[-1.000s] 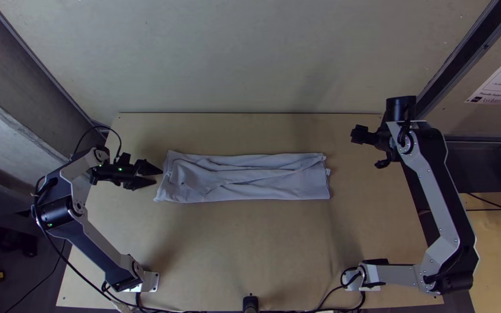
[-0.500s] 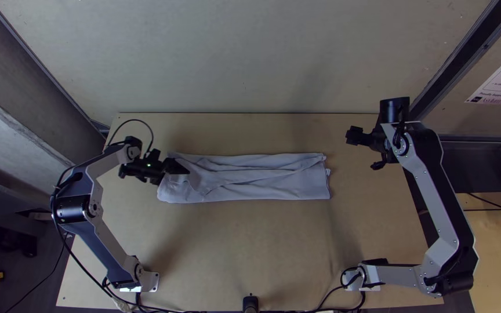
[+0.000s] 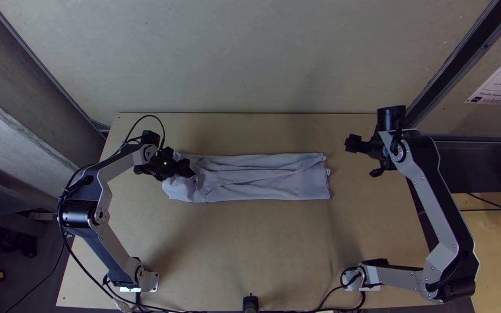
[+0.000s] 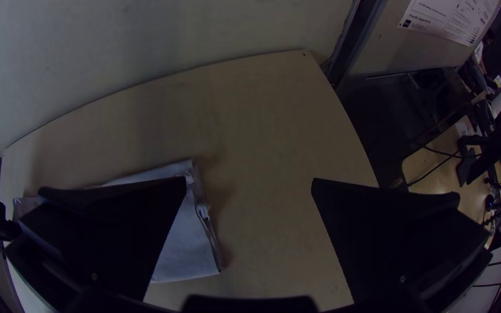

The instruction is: Fold the t-shirt

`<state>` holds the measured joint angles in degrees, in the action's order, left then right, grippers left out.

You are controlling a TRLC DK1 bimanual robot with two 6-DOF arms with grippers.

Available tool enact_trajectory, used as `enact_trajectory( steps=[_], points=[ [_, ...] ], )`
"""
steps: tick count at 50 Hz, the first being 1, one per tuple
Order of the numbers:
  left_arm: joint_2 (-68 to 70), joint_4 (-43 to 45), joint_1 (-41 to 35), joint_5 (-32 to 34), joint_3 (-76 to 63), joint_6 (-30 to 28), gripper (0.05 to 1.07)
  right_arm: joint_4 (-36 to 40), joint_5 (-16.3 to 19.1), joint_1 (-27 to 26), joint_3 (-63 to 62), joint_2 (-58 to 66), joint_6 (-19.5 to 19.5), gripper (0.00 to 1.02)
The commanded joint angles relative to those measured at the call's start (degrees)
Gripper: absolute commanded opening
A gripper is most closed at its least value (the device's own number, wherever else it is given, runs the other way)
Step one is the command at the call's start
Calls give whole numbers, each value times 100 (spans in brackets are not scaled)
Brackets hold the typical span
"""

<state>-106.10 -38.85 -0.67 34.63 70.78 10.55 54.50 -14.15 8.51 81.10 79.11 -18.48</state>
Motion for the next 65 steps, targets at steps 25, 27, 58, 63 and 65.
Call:
enact_trajectory(
  steps=[25,27,58,63,65],
  points=[
    [608,-887,761,-2786,674,-1661,8,-475,0,-8,-718,-300,-323,99],
    [556,-949,954,-2910,814,-1863,8,-475,0,-25,-736,-300,-323,99],
    [398,-1617,2448,-4606,2677,-3955,8,-634,0,-306,-762,-273,-209,99],
    [819,-1837,2053,-4843,2669,-3964,8,-634,0,-280,-745,-265,-209,99],
    [960,-1951,1860,-4993,2660,-3955,8,-642,0,-271,-736,-265,-209,99]
  ],
)
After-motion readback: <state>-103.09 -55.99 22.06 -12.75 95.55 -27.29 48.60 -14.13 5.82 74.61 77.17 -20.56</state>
